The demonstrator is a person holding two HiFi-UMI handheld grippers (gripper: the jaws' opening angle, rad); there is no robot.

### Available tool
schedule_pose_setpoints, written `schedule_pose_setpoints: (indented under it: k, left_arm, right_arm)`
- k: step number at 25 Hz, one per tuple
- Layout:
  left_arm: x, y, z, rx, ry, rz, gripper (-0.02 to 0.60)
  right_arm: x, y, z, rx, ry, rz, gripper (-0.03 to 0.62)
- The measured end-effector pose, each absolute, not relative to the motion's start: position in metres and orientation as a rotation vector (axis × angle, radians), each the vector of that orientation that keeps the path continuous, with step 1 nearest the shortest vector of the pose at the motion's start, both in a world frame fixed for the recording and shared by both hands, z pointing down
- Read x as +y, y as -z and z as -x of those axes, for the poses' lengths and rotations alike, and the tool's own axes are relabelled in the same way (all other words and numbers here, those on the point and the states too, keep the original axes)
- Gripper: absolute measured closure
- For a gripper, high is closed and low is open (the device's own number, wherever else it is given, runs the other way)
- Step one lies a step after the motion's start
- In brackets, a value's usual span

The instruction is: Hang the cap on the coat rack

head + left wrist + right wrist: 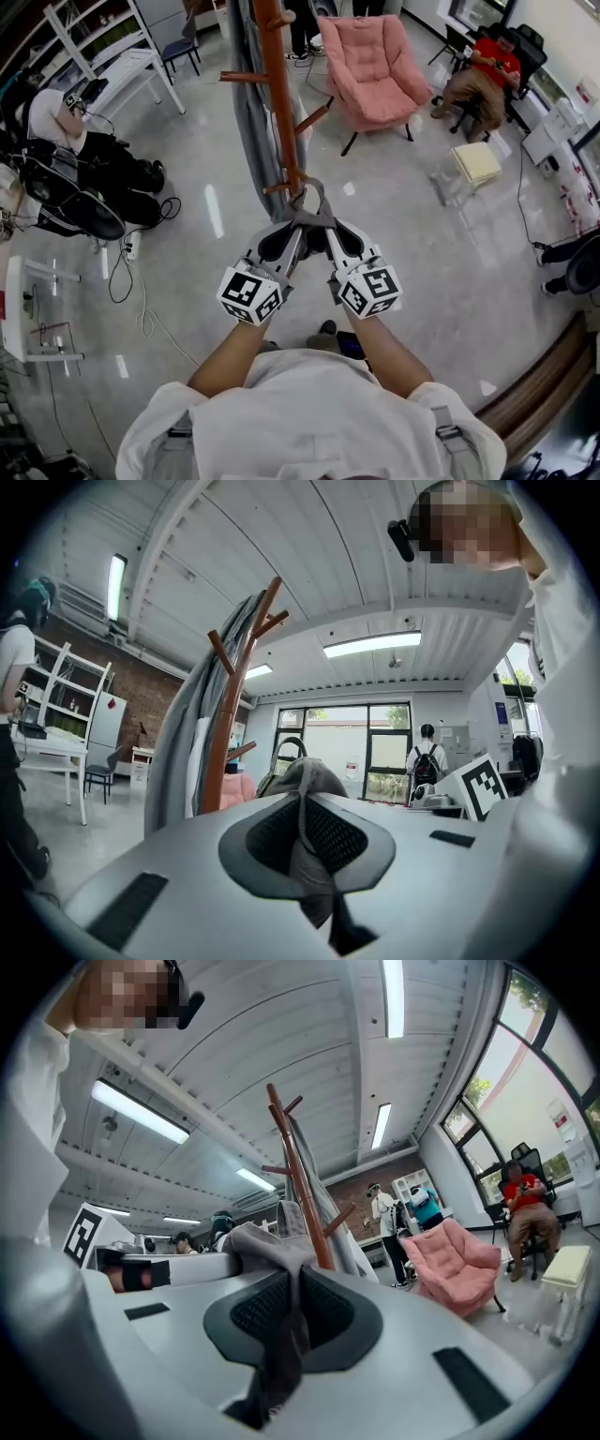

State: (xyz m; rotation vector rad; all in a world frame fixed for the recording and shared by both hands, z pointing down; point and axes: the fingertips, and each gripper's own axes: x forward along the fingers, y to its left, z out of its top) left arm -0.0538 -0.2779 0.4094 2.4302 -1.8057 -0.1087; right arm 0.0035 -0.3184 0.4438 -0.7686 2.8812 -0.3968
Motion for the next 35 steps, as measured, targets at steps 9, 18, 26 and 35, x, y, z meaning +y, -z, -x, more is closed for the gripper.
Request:
schedule_pose_setpoints:
  k: [9,18,26,35]
  left_arm:
    - [-0.303,-0.436,0.060,-1.913,0.051,-2.317,0.552]
    - [-0.337,-0.465,0.074,-1.938,0.038,-2.251,0.552]
    - [-0.360,-0.486,0.085,-1.918,0.067,-2.213,0.552]
    - [-0.378,-0.509,0.105,-1.911,0.079,-2.161,0.552]
  right_arm:
    - [-0.351,-0.470,0.010,2.926,0.468,0.675,0.553]
    - [-0.390,-0.497,0.030,2.951,0.538,0.661,0.553]
    - [-0.416,-0.520,0.048,2.968,0.611,0.676,0.553]
    - [-0.433,-0.545,0.069,2.981,0.666,0.708,0.554]
